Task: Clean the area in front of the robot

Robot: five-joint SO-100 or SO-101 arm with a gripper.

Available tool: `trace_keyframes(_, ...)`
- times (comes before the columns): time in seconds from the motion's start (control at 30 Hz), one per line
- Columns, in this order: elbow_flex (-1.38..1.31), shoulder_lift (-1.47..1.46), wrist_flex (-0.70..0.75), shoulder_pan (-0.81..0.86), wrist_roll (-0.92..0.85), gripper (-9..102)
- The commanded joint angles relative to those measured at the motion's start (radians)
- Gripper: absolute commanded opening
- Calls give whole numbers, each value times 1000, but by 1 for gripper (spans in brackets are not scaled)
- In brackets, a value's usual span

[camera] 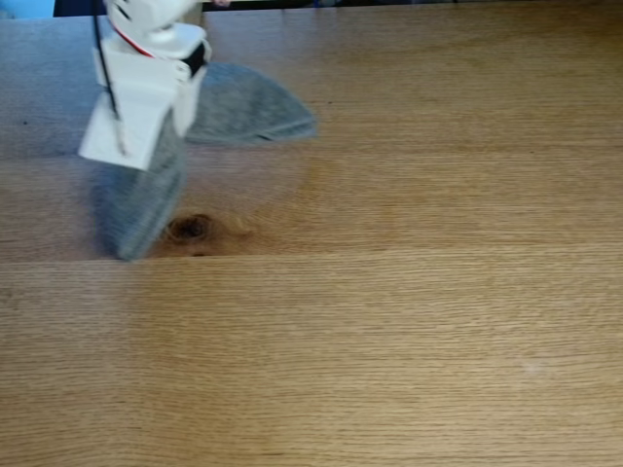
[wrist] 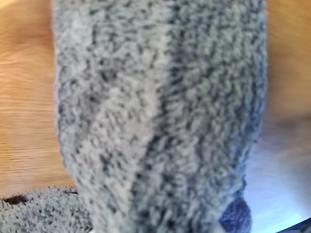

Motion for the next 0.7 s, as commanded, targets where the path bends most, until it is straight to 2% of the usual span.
trace_keyframes(0.0, 91, 156, -49, 207, -114, 0)
trace_keyframes(0.2, 423, 192, -236, 304, -206, 0)
trace_keyframes(0.37, 644, 227, -399, 318, -247, 0)
trace_keyframes(0.53, 718, 270, -486, 327, -233, 11)
trace_keyframes(0.67, 729, 382, -482, 287, -210, 27)
